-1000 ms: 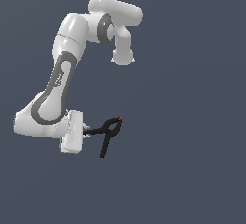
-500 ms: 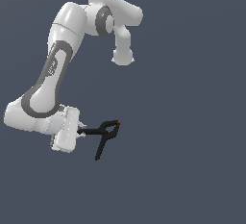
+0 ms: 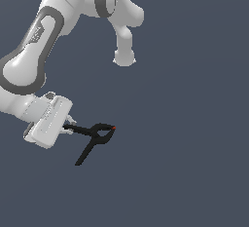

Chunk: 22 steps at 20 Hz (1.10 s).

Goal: Pick up the object and move it to a goal position.

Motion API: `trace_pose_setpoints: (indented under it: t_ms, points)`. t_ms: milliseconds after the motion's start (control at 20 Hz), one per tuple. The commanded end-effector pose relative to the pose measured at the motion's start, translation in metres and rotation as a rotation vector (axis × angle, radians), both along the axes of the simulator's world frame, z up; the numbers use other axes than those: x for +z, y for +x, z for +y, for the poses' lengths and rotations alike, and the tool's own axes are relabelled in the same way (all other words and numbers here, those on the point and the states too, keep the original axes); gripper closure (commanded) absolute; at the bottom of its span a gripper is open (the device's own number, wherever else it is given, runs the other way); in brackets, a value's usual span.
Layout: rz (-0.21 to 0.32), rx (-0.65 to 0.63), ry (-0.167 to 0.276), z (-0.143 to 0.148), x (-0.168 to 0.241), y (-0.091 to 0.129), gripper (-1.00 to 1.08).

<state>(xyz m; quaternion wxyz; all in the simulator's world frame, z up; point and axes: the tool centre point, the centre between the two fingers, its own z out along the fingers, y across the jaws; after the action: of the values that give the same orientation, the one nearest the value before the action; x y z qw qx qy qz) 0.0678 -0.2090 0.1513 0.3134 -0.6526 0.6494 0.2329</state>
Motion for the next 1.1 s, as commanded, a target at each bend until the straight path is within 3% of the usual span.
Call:
trace_pose_setpoints:
  t_ms: [0, 500, 1050]
  points:
    - [-0.033, -0.050, -0.013, -0.007, 0.031, 0.004, 1.08]
    - [-0.157, -0.253, -0.067, -0.034, 0.151, 0.006, 1.08]
    - [-0.292, -0.474, -0.126, -0.053, 0.282, -0.014, 1.08]
